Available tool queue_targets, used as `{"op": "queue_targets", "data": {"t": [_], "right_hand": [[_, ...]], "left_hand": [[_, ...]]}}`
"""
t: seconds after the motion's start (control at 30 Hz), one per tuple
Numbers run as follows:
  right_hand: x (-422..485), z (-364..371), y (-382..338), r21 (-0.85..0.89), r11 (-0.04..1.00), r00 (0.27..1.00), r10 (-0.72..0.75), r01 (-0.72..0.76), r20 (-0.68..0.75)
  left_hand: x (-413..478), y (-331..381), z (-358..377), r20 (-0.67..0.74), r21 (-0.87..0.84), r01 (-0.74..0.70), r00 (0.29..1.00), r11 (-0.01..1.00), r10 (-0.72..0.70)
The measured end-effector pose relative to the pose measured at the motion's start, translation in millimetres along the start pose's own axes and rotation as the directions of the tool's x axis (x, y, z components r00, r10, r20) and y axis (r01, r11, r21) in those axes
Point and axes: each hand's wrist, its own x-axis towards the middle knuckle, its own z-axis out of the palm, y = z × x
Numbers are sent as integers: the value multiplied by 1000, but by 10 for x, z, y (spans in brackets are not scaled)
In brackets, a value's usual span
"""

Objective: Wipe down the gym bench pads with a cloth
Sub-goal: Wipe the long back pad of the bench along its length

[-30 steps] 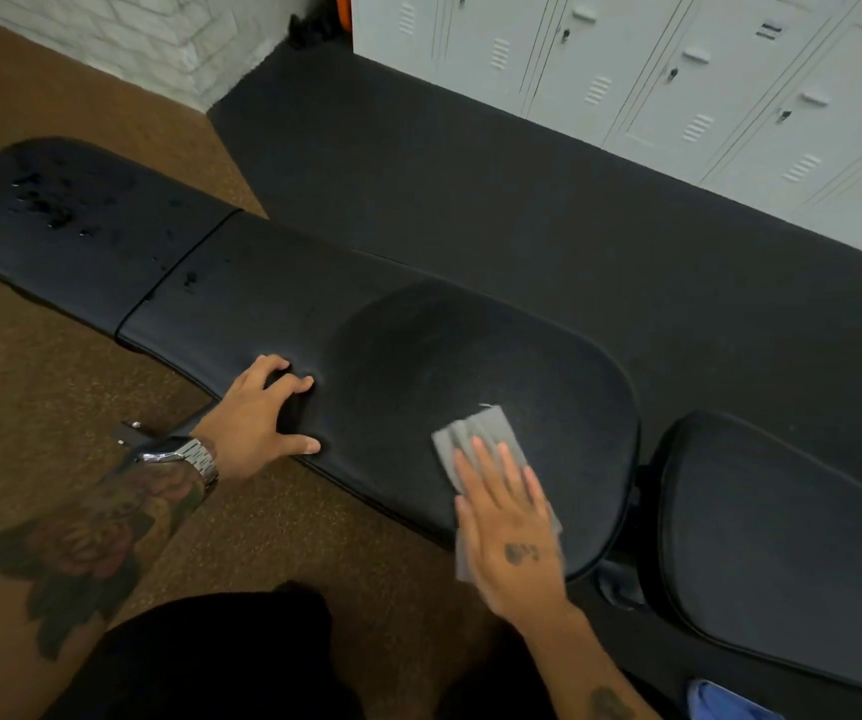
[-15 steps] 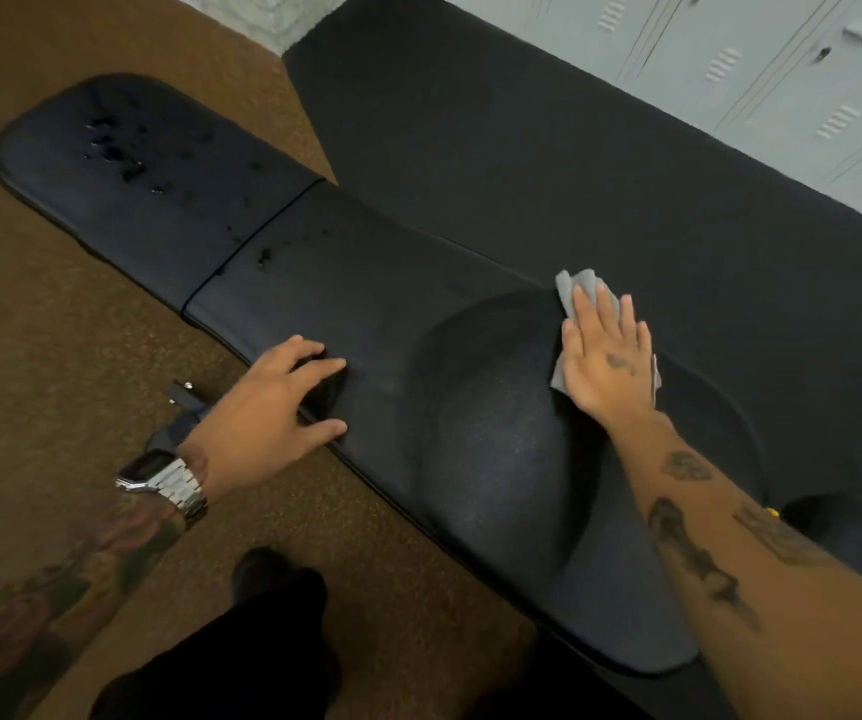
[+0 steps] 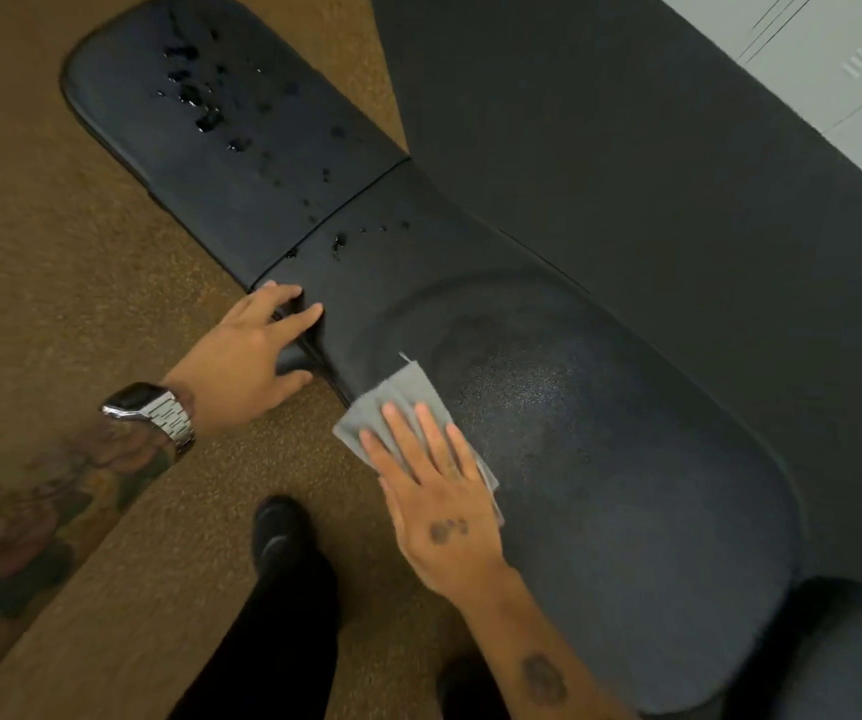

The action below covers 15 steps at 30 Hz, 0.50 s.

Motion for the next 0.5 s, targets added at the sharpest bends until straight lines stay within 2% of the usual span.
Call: {"op": "queue_targets", "data": {"t": [0.07, 0.17, 0.33, 0.43, 0.5], "right_hand": [[-305, -77, 260, -14, 998, 998, 68, -68, 5], [-557, -220, 804, -2, 962, 962, 271, -271, 9], [22, -342, 1409, 49, 842, 839, 539, -537, -73], [673, -397, 1497, 29, 805, 800, 593, -593, -90], [1059, -408, 1347, 6, 827, 825, 561, -562, -71]], "left_hand": [[5, 11, -32, 16, -24, 17, 1000, 1000, -16], [-13, 41, -21, 20, -54, 19, 1000, 998, -18], [-23, 41, 1, 17, -80, 24, 1000, 997, -23], [-20, 21, -1, 4, -89, 15, 1000, 996, -15], [-20, 0, 9, -8, -96, 10, 1000, 995, -11]]}}
